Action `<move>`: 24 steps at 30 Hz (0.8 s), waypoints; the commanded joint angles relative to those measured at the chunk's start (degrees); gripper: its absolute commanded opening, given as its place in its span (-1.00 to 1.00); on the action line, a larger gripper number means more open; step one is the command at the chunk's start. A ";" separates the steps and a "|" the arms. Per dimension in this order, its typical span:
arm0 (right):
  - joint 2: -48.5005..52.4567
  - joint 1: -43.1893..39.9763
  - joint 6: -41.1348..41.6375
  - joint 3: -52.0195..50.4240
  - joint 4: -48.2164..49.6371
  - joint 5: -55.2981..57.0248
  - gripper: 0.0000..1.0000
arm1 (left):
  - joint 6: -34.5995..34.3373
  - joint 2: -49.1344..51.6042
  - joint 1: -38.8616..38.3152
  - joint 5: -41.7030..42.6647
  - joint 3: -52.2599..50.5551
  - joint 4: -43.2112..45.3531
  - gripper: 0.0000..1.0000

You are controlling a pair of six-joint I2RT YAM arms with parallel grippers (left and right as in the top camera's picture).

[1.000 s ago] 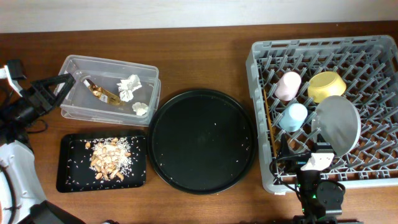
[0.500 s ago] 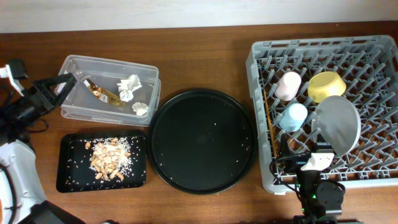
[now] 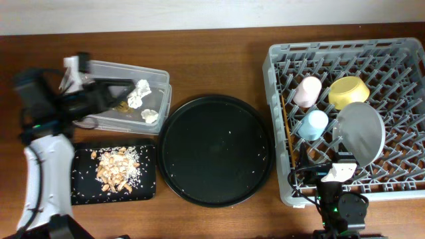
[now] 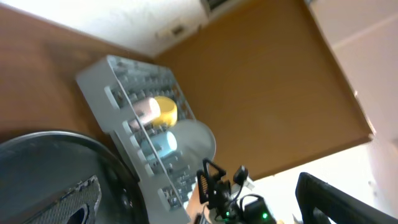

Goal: Sort waste into correct bins and load items into the dishwasher rack

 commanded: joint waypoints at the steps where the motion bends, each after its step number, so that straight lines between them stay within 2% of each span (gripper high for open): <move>1: -0.70 -0.31 -0.42 -0.31 -0.39 -0.33 0.97 | 1.70 -1.31 -5.95 -10.82 -1.01 -0.13 0.99; 2: -0.70 -0.31 -0.42 -0.31 -0.39 -0.35 0.97 | 1.68 -1.31 -7.45 -15.15 -1.01 -0.13 0.99; 7: -0.70 -0.31 -0.42 -0.31 -0.39 -0.35 0.97 | 1.66 -1.14 -10.45 -20.41 -1.07 -0.52 0.99; 8: -0.70 -0.31 -0.42 -0.31 -0.39 -0.35 0.97 | 1.70 -1.16 -10.99 -23.61 -1.07 -0.37 0.99; 10: -0.70 -0.31 -0.42 -0.31 -0.39 -0.35 0.97 | 1.66 -2.14 -12.22 -35.41 -1.07 -2.29 0.99; 13: -0.70 -0.31 -0.42 -0.31 -0.39 -0.35 0.97 | 1.60 -7.63 -16.94 -66.20 -1.07 -12.24 0.99; 16: -0.70 -0.31 -0.42 -0.31 -0.39 -0.35 0.97 | 1.62 -12.70 -22.10 -86.90 -1.07 -15.82 0.99; 18: -0.70 -0.31 -0.42 -0.31 -0.39 -0.35 0.97 | 1.64 -16.02 -25.27 -97.74 -1.07 -17.00 0.99; 21: -0.70 -0.31 -0.42 -0.31 -0.39 -0.35 0.97 | 1.70 -20.98 -28.30 -107.27 -1.40 -18.69 0.99; 24: -0.70 -0.31 -0.42 -0.31 -0.39 -0.35 0.97 | 3.15 -27.61 -29.05 -109.09 -4.17 -18.56 0.99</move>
